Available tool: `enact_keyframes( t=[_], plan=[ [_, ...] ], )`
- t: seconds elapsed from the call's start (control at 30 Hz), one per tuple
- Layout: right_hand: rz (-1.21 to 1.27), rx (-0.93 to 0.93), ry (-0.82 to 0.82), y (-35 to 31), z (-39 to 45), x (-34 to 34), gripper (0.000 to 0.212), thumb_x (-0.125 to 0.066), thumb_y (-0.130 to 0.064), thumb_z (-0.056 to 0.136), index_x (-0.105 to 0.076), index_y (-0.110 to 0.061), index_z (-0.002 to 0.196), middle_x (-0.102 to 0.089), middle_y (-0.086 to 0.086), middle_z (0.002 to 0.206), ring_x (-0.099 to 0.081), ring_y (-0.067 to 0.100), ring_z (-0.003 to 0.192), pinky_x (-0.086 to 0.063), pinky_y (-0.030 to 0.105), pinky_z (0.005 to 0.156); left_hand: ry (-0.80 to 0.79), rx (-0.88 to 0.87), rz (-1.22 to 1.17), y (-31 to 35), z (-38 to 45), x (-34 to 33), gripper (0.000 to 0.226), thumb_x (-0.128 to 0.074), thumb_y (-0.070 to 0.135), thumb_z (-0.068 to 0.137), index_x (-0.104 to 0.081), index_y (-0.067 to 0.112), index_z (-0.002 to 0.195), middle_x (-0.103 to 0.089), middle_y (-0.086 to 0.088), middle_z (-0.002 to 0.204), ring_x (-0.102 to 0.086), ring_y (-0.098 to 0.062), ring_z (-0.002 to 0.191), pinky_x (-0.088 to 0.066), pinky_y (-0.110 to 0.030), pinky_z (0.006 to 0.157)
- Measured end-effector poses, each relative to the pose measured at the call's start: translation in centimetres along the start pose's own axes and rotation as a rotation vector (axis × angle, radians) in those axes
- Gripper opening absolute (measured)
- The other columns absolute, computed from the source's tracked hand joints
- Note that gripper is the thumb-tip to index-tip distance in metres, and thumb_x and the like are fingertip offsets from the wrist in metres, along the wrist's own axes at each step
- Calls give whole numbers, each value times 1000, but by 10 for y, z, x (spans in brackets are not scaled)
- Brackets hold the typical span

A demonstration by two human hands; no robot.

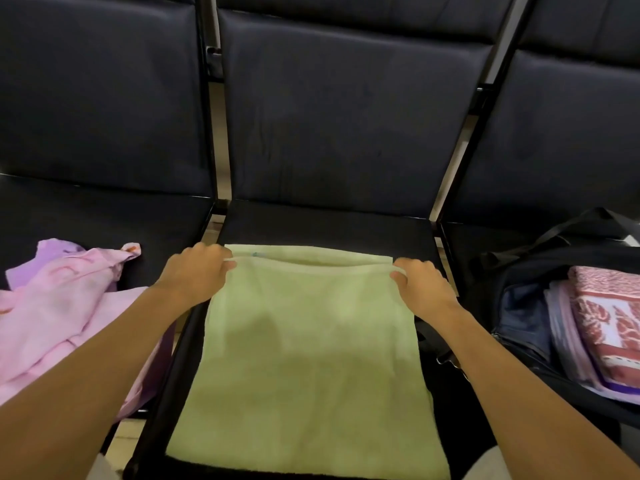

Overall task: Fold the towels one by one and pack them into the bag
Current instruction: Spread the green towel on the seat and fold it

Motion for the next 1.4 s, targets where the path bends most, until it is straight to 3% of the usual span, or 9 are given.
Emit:
enact_keyframes(
  t=[0.1,0.23,0.33,0.47,0.7,0.87,0.93,1.17,1.4],
  plan=[
    [41,-21,73,-1,7,-2,20,-47,-26,104,-60,-16,115,-62,6,93,-62,28,88,-52,38,70,82,49,-8,4,5,1,32,-36,34,104,-59,16,118,-56,-7,94,-51,-25,83,-35,-35,72],
    [66,-35,123,-4,13,-9,20,-48,-22,104,-58,-15,119,-58,3,85,-58,22,74,-41,30,55,144,116,-32,1,14,-5,31,-36,29,105,-60,11,114,-53,-8,86,-44,-22,76,-37,-35,70],
    [92,-63,153,-9,20,-12,17,-45,-22,104,-53,-17,119,-58,5,84,-60,26,76,-51,38,60,177,122,-43,2,21,-9,27,-38,23,104,-60,10,114,-63,-12,95,-45,-22,75,-37,-35,71],
    [66,-117,161,-13,22,-19,10,-40,-19,106,-43,-16,114,-42,-1,74,-52,25,75,-39,36,60,179,90,-16,6,27,-17,26,-37,21,104,-53,8,120,-65,-14,99,-58,-28,83,-44,-39,80],
    [136,-101,83,-9,32,-37,19,-57,-18,100,-45,-13,86,-54,6,96,-54,22,83,-44,35,66,125,105,-39,6,47,-35,25,-43,23,102,-46,11,123,-63,-12,99,-56,-23,79,-43,-35,64],
    [271,-75,74,1,38,-40,15,-70,-12,87,-58,-10,78,-56,-4,112,-55,18,104,-45,30,78,75,30,-40,6,52,-38,16,-55,21,97,-56,12,110,-58,-7,111,-57,-24,100,-44,-39,92],
    [361,-96,55,-1,39,-40,12,-71,-11,83,-61,-7,79,-62,4,104,-60,21,92,-46,29,71,72,19,-43,4,52,-38,13,-59,21,95,-58,12,105,-54,-5,113,-55,-24,104,-42,-39,96],
    [580,-130,-49,-8,39,-38,22,-69,-12,77,-49,-11,68,-58,14,75,-51,19,63,-42,31,56,56,11,-249,1,56,-40,9,-67,13,88,-58,14,86,-52,-5,112,-55,-20,92,-49,-32,84],
    [688,-115,27,-8,42,-35,20,-74,-15,82,-58,-4,76,-52,4,64,-44,12,57,-40,27,53,84,143,-612,9,59,-31,15,-72,17,85,-61,8,82,-56,-3,75,-58,-21,75,-46,-28,63]
  ],
)
Point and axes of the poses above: each hand's wrist, its own z-axis towards the middle knuckle, its own x-axis out of the back of the hand, y = z × x, the point moved 1 cm from there along z, towards the middle knuckle
